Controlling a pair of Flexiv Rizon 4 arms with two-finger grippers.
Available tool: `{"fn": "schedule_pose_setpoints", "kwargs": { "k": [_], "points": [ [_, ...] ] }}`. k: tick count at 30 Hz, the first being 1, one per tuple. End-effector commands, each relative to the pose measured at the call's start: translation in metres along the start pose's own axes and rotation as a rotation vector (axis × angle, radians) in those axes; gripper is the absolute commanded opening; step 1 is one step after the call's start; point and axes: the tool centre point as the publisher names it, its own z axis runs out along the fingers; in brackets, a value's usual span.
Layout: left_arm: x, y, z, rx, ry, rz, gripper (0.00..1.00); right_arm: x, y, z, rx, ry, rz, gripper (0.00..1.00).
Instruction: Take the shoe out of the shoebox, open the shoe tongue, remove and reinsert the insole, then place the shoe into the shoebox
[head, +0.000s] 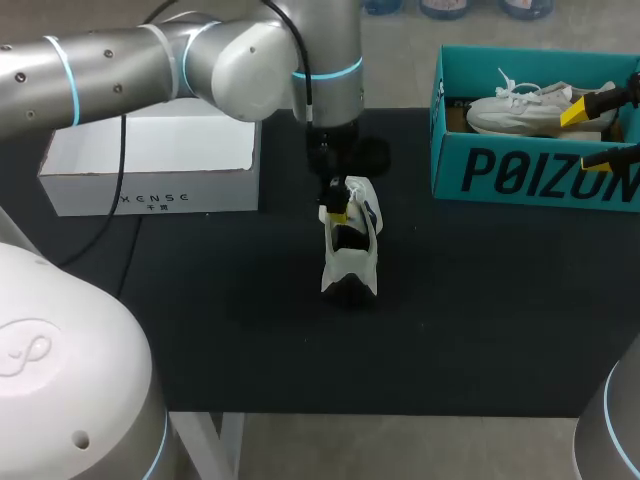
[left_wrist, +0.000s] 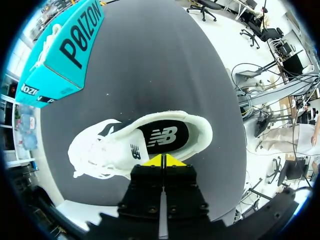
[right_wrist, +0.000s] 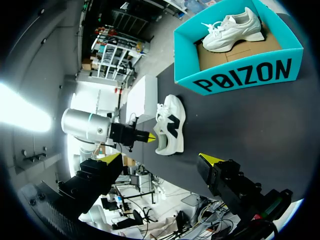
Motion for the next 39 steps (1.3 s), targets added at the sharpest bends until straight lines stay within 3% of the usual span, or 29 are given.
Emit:
{"fn": "schedule_pose_setpoints", "kwargs": {
  "k": [1,6,14,19,21,25,30,31,34,39],
  "points": [
    [0.001,0.001,0.000,0.001,-0.004,0.002,0.00,0.000,0.000,0.000,-0.001,-0.003,0.000,1.00],
    [0.004,-0.013,-0.002,-0.079,-0.008,-0.004,0.00,0.000,0.000,0.000,-0.001,-0.003,0.000,1.00],
    [0.008,-0.021,0.000,-0.059,-0.015,0.038,0.00,0.000,0.000,0.000,-0.001,-0.003,0.000,1.00],
    [0.026,-0.028,-0.001,-0.054,-0.037,0.036,0.02,0.000,0.000,0.000,-0.001,-0.003,0.000,1.00],
    [0.034,-0.030,-0.001,-0.054,-0.032,0.036,0.38,0.000,0.000,0.000,-0.001,-0.003,0.000,1.00],
    [0.048,-0.035,-0.002,-0.080,-0.032,0.012,0.66,0.000,0.000,0.000,-0.001,-0.003,0.000,1.00],
    [0.055,-0.029,0.009,-0.067,-0.036,-0.034,0.65,0.000,0.000,0.000,-0.001,-0.003,0.000,1.00],
    [0.055,-0.027,0.012,-0.064,-0.031,-0.040,0.70,0.000,0.000,0.000,-0.001,-0.003,0.000,1.00],
    [0.052,-0.023,0.020,-0.053,-0.030,-0.058,0.70,0.000,0.000,0.000,-0.001,-0.003,0.000,1.00],
    [0.043,-0.019,0.038,-0.062,-0.013,-0.094,0.55,0.000,0.000,0.000,-0.001,-0.003,0.000,1.00]
  ]
}}
